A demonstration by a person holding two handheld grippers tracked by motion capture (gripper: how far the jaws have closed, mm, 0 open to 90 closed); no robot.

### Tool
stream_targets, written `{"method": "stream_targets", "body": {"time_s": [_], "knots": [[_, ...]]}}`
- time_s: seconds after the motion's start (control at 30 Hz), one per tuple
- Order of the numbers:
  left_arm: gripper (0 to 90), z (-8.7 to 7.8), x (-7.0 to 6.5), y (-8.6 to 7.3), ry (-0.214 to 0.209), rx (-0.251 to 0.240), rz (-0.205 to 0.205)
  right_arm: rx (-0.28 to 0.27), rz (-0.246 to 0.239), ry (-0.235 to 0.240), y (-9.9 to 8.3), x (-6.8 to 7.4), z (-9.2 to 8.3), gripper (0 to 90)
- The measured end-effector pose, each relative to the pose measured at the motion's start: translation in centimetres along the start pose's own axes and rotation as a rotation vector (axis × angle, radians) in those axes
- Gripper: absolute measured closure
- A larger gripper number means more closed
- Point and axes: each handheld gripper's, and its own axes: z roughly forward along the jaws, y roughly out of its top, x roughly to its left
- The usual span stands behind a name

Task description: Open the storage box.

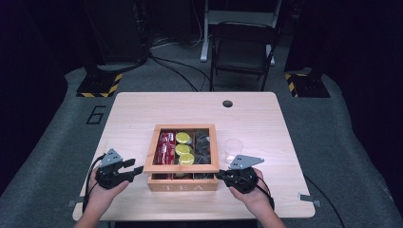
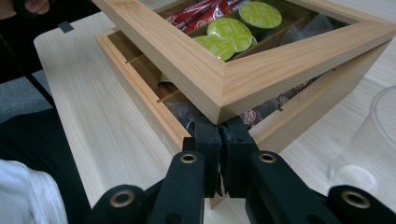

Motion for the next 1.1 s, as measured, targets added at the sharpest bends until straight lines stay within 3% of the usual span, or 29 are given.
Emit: {"method": "stream_targets", "body": {"time_s": [0.37,0.43,0.6,0.73,0.93,1.1], "knots": [[52.0,-0.4,-2.4,0.5,-0.051,-0.007,0.072,-0.022,-0.01,0.006,0.5,-0.2,0.2,87.1],[56.9,-0.7,-2.9,0.9,-0.077,-0.016,0.083,-0.021,-0.011,0.011,0.6,-0.3,0.2,87.2],[63.5,-1.1,-3.7,1.3,-0.067,-0.045,0.102,-0.024,-0.013,0.01,0.6,-0.3,0.2,87.2],[68.0,-1.5,-4.0,1.7,-0.066,-0.027,0.121,-0.036,-0.009,0.004,0.7,-0.2,0.2,87.2],[73.6,-2.0,-4.0,2.0,-0.049,-0.031,0.087,-0.055,-0.003,0.005,0.8,-0.4,0.0,85.6],[73.5,-2.1,-4.1,2.1,-0.035,-0.032,0.084,-0.069,-0.006,-0.017,0.9,-0.3,0.0,82.4]]}}
